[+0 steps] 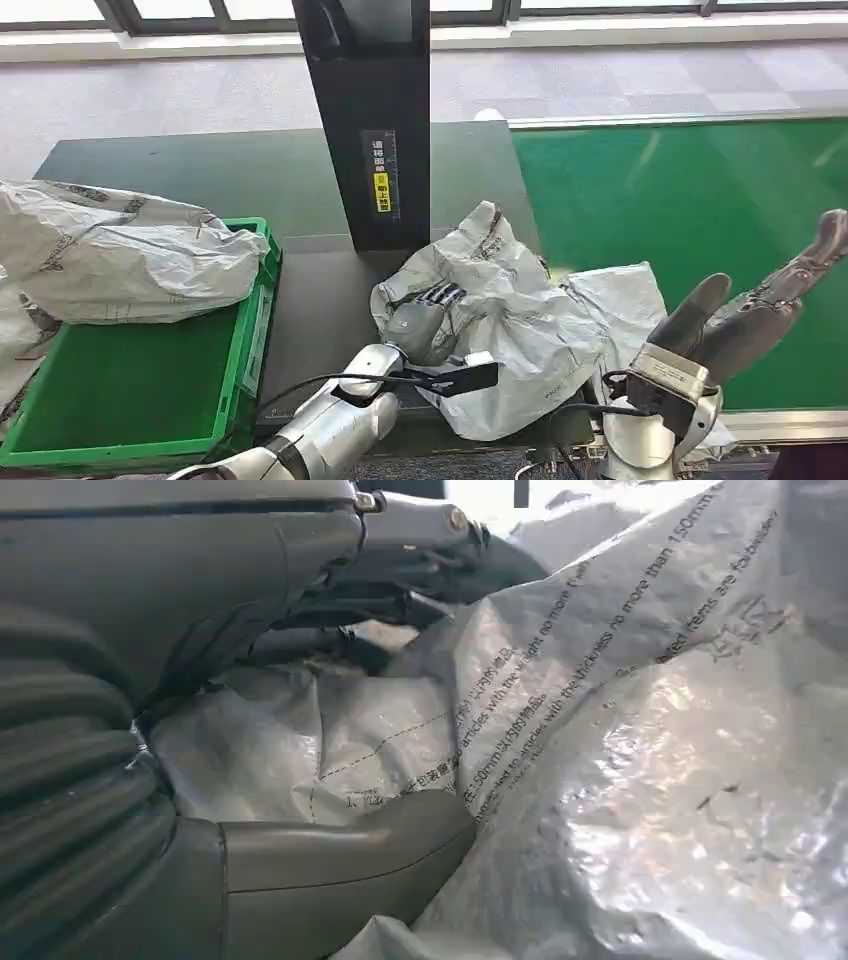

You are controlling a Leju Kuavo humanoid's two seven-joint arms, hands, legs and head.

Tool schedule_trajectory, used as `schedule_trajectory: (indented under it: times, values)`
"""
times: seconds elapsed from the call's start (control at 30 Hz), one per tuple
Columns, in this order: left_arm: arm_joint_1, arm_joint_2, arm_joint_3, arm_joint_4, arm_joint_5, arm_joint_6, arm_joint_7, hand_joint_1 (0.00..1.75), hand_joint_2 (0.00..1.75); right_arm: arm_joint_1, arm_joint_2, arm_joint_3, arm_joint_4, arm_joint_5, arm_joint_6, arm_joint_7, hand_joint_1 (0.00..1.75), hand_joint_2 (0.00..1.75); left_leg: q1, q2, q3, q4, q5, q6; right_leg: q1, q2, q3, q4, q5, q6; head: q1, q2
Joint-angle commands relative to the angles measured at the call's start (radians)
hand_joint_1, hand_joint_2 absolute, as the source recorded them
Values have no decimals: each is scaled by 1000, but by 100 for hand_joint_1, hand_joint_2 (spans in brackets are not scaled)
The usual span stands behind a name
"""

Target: Moved the parcel from conveyor to table for the left to box.

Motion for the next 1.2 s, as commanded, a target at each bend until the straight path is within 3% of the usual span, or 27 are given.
schedule_trajectory:
  times: [0.03,0.83,0.9,1.0,1.03,1.07,1.1,1.13,1.2]
  values:
    - [33,18,-28,59,-34,-44,18,175,175,49,61,-56,47,-3,0,-1,0,0,0,2,5,-4,0,1,1,0,5,-3,0,-1,0,0]
    - [24,31,29,51,-92,-13,27,175,175,63,61,-59,45,-15,0,-1,0,0,0,3,9,-5,0,1,1,0,9,-5,-1,-1,0,0]
    - [25,36,41,25,-120,87,56,175,175,66,61,-60,41,-12,0,-1,0,0,0,3,9,-5,0,1,1,0,9,-4,-1,-1,0,0]
    - [30,54,99,-85,-182,401,136,175,175,79,61,-65,26,-12,0,-1,0,0,0,2,9,-2,-1,0,1,0,9,-2,-2,0,0,0]
    - [93,74,139,-286,-226,401,149,175,175,80,61,-61,26,-12,0,-1,0,0,1,3,8,-3,0,0,1,0,7,-3,-1,-1,0,0]
    - [243,199,226,-679,-367,401,227,175,175,66,61,-49,44,-20,0,-1,0,0,1,4,8,-4,0,0,1,0,7,-4,-1,-1,0,0]
    - [321,200,255,-1056,-367,401,181,175,175,41,61,-59,68,-19,0,-1,0,0,0,5,6,-3,0,0,1,2,4,-2,-1,-1,0,0]
    - [349,175,308,-1233,-367,401,119,175,175,29,61,-65,79,-19,0,-1,0,0,0,13,8,-5,-1,0,1,10,3,-3,1,-2,0,0]
    - [393,98,396,-1455,-352,401,-4,175,175,15,61,-82,92,-21,0,-1,0,0,1,8,-2,2,-1,0,1,6,-4,3,0,-2,0,0]
